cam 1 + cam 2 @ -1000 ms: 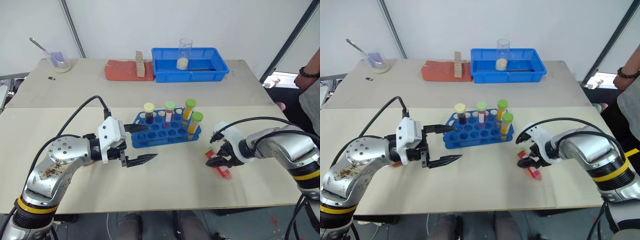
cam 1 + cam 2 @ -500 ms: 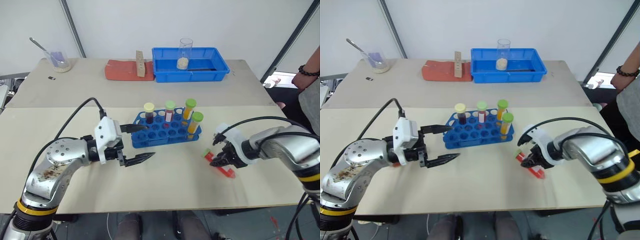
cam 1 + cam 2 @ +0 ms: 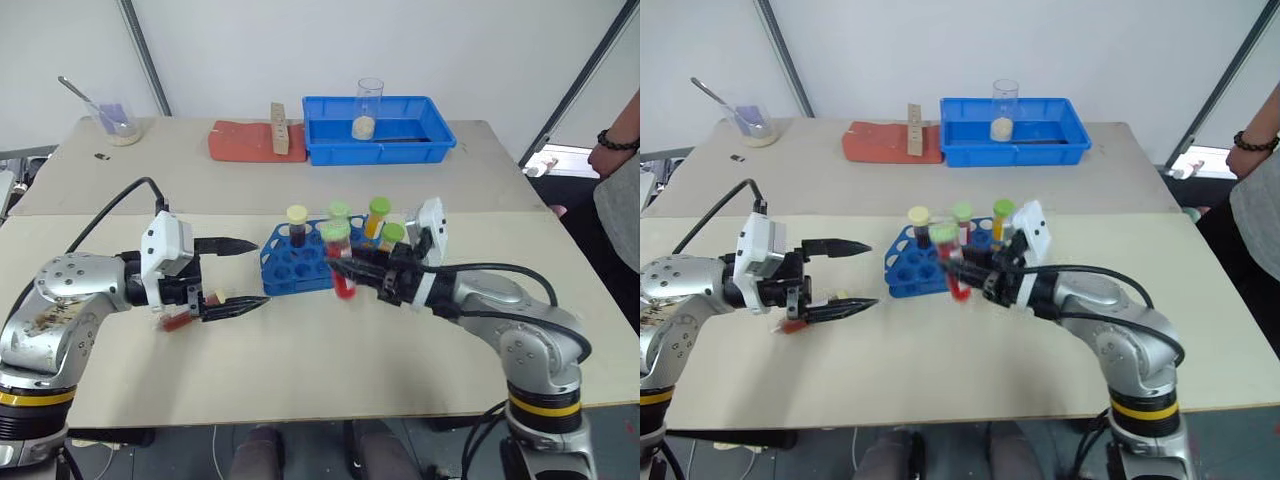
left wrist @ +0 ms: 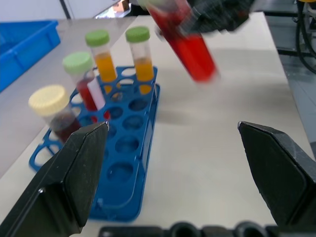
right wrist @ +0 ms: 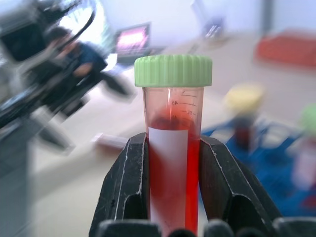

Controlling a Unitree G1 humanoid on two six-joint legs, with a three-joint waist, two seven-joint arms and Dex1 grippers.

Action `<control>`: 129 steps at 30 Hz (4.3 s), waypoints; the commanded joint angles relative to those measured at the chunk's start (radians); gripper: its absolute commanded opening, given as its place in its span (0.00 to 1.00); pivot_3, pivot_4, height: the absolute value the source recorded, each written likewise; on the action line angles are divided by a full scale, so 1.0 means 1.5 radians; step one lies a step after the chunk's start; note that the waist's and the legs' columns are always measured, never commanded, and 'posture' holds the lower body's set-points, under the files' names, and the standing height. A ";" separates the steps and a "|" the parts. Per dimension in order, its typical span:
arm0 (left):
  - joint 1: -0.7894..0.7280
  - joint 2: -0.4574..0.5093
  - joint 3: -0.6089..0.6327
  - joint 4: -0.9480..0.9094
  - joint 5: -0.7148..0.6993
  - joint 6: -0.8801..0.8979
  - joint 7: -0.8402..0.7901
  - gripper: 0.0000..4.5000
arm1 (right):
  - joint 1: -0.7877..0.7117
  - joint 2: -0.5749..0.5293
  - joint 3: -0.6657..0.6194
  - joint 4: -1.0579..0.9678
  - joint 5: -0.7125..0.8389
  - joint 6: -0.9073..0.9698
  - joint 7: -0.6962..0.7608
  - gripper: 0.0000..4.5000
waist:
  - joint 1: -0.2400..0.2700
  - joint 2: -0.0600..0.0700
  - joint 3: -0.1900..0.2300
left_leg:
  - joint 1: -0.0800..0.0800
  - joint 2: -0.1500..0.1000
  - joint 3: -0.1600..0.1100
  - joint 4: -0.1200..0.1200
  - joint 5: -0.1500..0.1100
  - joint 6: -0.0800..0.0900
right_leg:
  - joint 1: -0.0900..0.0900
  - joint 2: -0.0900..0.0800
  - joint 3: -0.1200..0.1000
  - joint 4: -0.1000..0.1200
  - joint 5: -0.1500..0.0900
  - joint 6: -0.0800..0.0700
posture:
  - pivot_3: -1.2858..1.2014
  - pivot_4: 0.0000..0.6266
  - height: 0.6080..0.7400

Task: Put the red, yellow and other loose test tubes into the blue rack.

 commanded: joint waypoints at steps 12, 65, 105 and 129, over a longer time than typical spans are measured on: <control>-0.009 0.016 0.008 -0.072 -0.050 0.053 -0.006 1.00 | 0.043 0.130 0.083 0.229 -0.265 -0.457 -0.088 0.22 | -0.002 0.000 0.000 | 0.000 0.000 0.000 -0.001 0.000 0.000 | 0.000 0.000 0.000 0.000 0.002 -0.004 | 0.52 0.24 1.00; -0.008 0.012 0.002 -0.058 -0.053 0.053 0.017 1.00 | 0.099 0.201 0.126 0.385 -0.374 -0.668 -0.167 0.22 | -0.004 0.000 0.000 | 0.002 0.000 0.000 -0.002 0.000 0.000 | 0.000 0.000 0.000 0.002 -0.001 -0.008 | 0.52 0.24 1.00; -0.025 0.195 -0.161 0.081 0.272 0.122 0.044 1.00 | -0.003 -0.360 0.076 -0.077 0.082 -0.078 0.383 0.94 | 0.019 0.001 0.001 | 0.001 0.000 0.003 -0.003 -0.001 0.000 | -0.001 -0.001 -0.001 0.001 -0.006 -0.007 | 0.52 0.24 1.00; -0.176 0.120 -0.335 0.224 0.426 0.075 -0.031 0.20 | 0.049 -0.388 0.022 -0.093 0.060 -0.105 0.361 0.95 | 0.019 0.000 0.000 | 0.003 0.000 0.001 0.001 0.000 0.001 | 0.001 -0.001 0.000 0.003 -0.004 -0.006 | 0.52 0.24 1.00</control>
